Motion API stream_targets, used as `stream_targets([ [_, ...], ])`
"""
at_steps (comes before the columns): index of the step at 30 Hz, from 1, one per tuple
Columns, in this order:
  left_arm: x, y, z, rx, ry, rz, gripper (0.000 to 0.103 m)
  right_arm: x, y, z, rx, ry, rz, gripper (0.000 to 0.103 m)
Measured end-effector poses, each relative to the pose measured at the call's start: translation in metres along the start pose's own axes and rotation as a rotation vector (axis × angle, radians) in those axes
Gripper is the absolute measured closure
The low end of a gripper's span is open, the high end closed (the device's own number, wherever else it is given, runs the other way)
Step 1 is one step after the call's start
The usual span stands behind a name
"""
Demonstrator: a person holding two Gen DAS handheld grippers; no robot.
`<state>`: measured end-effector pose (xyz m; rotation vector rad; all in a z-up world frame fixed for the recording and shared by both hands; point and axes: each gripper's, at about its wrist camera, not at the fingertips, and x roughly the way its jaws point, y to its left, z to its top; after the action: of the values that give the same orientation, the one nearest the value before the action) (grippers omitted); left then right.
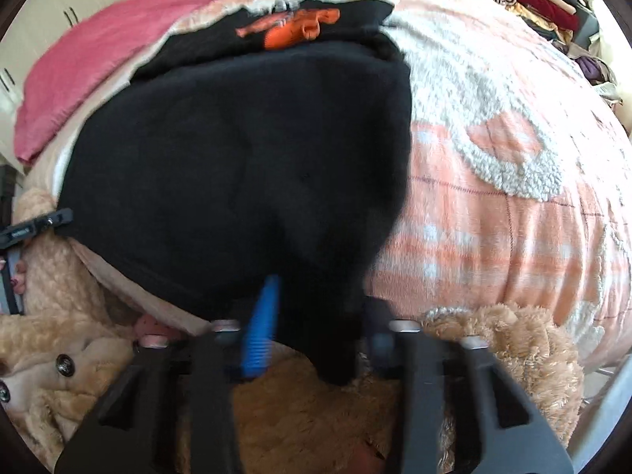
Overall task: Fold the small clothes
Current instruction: 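Close the left tool on the shirt hem while the right tool grasps the hem too, then lift the hem with both tools and carry it over toward the collar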
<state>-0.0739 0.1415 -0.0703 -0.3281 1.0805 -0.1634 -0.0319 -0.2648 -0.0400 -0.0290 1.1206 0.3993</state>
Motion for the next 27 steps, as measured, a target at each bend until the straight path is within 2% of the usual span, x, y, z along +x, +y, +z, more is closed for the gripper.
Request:
stream_targets([
  [3, 0.001, 0.001, 0.001, -0.007, 0.006, -0.004, 0.074, -0.011, -0.002, -0.002, 0.04, -0.081, 0.058, 0.093],
  [7, -0.003, -0.001, 0.004, 0.021, 0.01, 0.013, 0.093, -0.032, 0.005, 0.002, 0.04, -0.189, 0.103, 0.094],
  [10, -0.008, 0.001, 0.008, 0.015, 0.005, -0.006, 0.099, -0.046, 0.008, 0.013, 0.029, -0.259, 0.131, 0.094],
  [16, -0.035, -0.002, 0.025, 0.022, -0.078, -0.06, 0.1, -0.071, 0.013, 0.036, 0.019, -0.374, 0.154, 0.094],
  [23, -0.071, -0.001, 0.061, -0.015, -0.185, -0.214, 0.1, -0.092, 0.005, 0.059, 0.064, -0.492, 0.151, 0.094],
  [27, -0.076, -0.001, 0.079, -0.032, -0.225, -0.248, 0.1, -0.101, -0.004, 0.07, 0.096, -0.54, 0.178, 0.094],
])
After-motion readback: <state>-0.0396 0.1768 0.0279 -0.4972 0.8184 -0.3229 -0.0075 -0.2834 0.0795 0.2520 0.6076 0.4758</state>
